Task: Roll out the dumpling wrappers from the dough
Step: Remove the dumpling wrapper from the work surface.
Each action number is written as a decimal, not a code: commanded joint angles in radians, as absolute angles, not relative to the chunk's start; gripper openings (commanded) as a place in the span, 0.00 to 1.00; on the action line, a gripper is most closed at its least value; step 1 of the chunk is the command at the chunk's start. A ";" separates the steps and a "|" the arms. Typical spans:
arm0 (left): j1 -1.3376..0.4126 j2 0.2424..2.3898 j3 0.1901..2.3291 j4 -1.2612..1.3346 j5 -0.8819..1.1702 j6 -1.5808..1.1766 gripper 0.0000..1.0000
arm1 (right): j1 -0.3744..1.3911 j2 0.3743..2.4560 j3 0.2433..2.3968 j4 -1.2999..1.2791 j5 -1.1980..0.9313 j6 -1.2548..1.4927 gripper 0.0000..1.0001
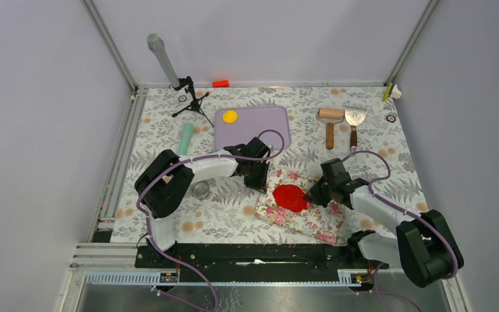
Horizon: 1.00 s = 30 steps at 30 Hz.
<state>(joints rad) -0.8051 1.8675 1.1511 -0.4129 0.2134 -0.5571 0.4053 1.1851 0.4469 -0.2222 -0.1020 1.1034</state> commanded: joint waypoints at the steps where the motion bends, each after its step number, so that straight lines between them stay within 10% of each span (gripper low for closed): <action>1: -0.801 1.948 1.091 -0.524 0.118 -0.504 0.00 | 0.408 1.153 0.450 -0.285 -0.141 1.128 0.00; 30: -0.801 1.942 1.084 -0.517 0.138 -0.504 0.00 | 0.329 1.212 0.574 -0.269 -0.026 1.028 0.00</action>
